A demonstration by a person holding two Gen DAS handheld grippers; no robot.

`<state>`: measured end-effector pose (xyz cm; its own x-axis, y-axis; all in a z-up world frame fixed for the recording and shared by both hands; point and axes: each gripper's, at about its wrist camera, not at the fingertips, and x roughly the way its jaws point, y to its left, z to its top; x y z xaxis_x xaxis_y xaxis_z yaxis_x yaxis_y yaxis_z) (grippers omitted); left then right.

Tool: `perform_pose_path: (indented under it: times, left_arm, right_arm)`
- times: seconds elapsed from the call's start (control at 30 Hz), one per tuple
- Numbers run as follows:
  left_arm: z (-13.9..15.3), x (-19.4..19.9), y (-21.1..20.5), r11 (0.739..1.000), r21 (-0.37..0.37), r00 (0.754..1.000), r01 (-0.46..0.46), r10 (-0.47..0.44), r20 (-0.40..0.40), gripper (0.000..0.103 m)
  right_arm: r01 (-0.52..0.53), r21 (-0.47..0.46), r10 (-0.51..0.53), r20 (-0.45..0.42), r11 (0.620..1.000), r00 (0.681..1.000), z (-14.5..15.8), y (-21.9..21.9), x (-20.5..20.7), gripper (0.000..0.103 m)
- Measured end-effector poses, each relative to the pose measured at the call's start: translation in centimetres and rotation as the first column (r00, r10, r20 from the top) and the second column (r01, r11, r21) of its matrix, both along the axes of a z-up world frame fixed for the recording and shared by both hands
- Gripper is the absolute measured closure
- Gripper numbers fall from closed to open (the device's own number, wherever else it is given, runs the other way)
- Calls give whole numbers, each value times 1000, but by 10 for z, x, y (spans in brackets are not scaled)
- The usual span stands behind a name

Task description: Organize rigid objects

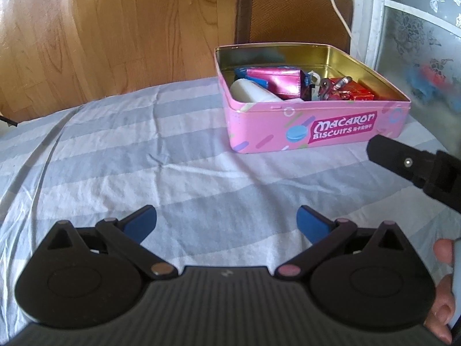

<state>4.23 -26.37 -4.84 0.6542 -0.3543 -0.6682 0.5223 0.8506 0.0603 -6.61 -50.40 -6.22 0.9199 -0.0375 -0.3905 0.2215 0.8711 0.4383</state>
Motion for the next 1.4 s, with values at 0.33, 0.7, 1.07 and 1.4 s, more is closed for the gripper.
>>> perform_pose_path:
  times: [0.33,0.7,1.07,1.4]
  left_arm:
    - [2,-1,0,1000,2,1000,-13,13,-27,0]
    - [11,-11,-2,999,25,999,-19,18,45,0]
    - [21,-21,-2,1000,8,985,-25,23,168,0]
    - [20,-18,-4,998,15,981,-56,52,189,0]
  right_arm:
    - [7,-24,-7,24,1000,1000,6,2,-5,0]
    - [5,-42,-3,53,999,999,13,6,-10,0]
    - [12,-35,-10,60,999,998,15,3,-12,0]
    - [14,-29,-12,63,999,998,14,1,-12,0]
